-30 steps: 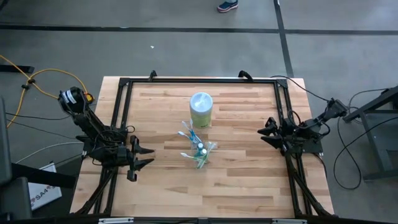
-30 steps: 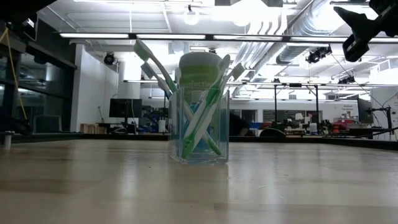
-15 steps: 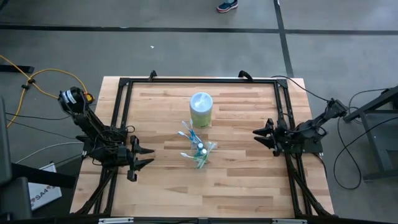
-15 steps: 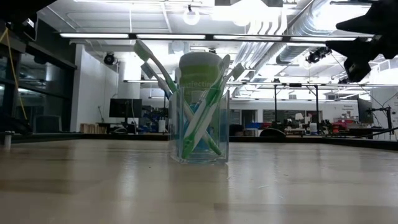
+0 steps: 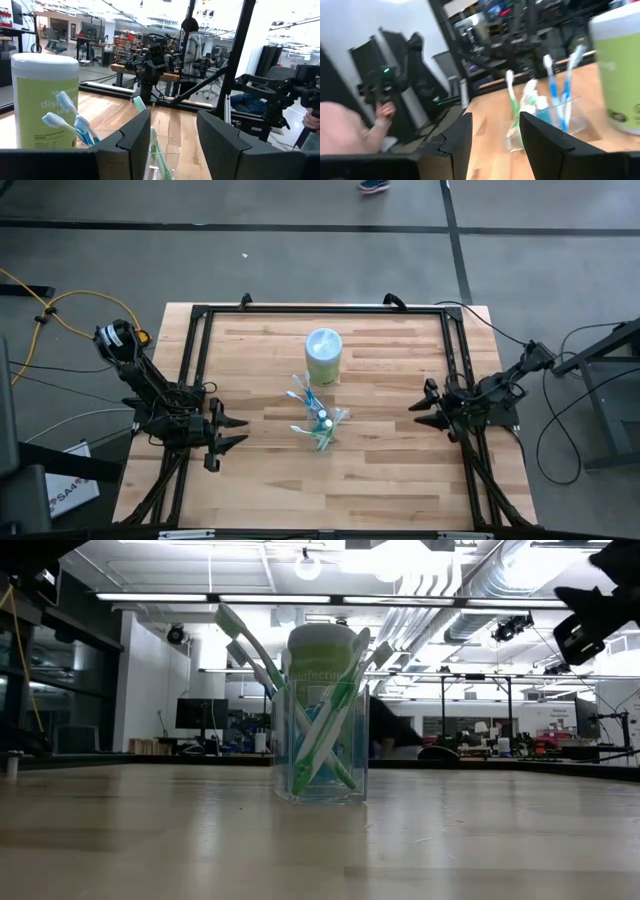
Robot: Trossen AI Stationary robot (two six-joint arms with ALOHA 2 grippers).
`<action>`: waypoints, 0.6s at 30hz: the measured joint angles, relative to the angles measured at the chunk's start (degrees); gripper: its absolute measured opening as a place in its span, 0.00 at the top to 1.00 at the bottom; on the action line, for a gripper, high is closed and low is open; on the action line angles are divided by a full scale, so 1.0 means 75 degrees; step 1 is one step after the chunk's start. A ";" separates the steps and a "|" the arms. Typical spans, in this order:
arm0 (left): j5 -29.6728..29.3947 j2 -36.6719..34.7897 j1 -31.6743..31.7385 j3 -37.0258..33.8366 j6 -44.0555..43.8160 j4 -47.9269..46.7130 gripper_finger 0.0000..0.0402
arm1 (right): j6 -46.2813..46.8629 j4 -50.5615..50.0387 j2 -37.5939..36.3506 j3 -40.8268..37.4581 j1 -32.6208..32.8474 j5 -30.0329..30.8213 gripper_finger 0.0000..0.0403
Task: Pick & Place toothbrushing station
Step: Return to Home Position
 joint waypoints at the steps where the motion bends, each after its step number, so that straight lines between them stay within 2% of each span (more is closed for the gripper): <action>1: 0.0004 0.0000 0.0002 0.0000 0.0000 0.0000 0.61 | 0.0003 -0.0045 0.0001 -0.0001 0.0000 -0.0138 0.61; 16: 0.0008 0.0000 0.0003 0.0000 -0.0114 0.0057 0.61 | -0.0367 -0.0493 -0.0001 -0.0009 0.0000 -0.2872 0.61; 18: 0.0009 0.0000 0.0002 0.0000 -0.0114 0.0076 0.61 | -0.0390 -0.0493 -0.0001 -0.0007 0.0015 -0.2886 0.61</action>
